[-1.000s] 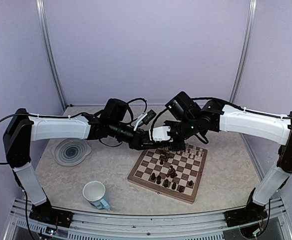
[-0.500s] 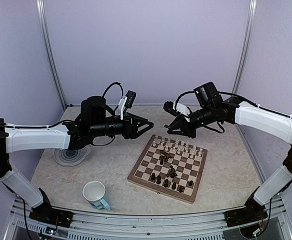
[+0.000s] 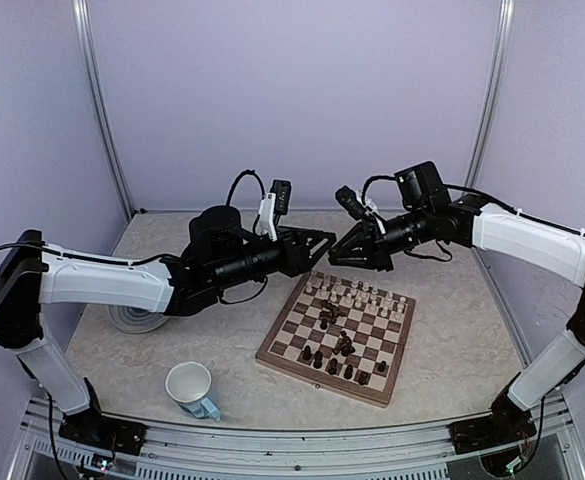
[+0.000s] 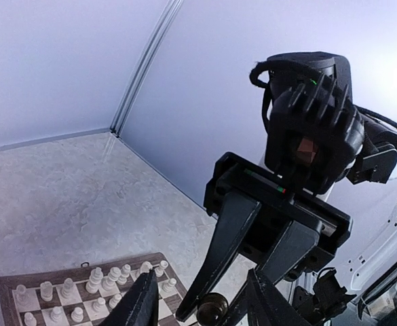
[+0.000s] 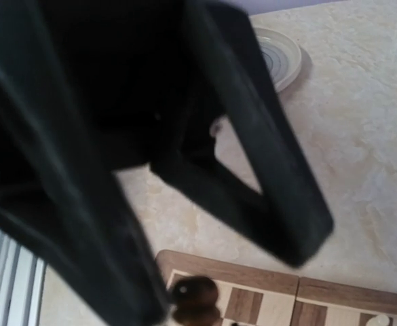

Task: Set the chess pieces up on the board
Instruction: Pass from the right arm to the left

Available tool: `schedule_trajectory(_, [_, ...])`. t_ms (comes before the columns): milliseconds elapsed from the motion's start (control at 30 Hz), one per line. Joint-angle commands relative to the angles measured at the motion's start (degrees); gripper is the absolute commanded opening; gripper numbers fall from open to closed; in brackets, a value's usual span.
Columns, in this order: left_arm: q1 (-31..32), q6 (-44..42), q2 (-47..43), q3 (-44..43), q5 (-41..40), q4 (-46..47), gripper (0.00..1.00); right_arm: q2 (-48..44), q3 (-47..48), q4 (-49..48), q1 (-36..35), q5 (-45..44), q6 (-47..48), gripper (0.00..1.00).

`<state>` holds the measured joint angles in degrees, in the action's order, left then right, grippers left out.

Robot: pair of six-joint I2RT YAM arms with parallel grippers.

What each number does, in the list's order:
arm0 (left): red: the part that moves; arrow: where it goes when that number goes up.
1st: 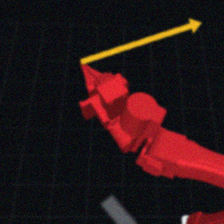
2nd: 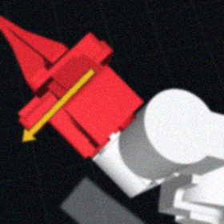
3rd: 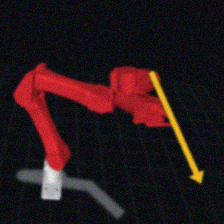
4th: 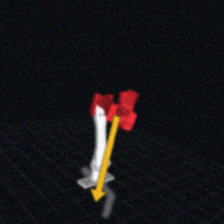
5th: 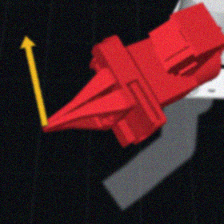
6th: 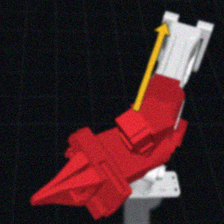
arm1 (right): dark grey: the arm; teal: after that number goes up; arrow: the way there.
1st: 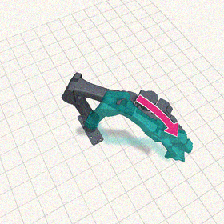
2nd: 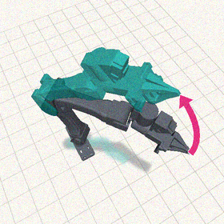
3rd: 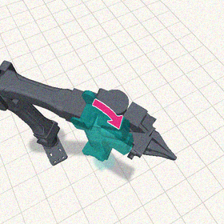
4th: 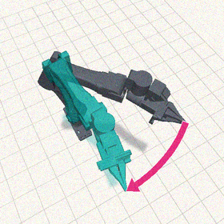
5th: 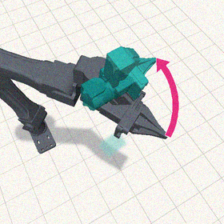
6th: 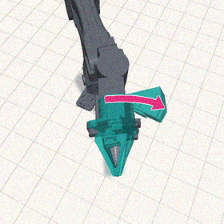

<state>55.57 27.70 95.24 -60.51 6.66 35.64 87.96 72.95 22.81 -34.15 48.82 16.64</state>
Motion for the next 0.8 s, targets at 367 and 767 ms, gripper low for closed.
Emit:
schedule_trajectory(367, [-0.13,5.2,3.22,-2.24,4.62,3.82,0.24,-2.36,-0.82,-1.52,0.93,1.18,-0.95,0.09])
schedule_trajectory(767, [-1.87,1.64,1.53,-2.22,7.46,-1.91,0.05,-3.78,-2.42,1.64,2.11,-2.38,4.22,0.39])
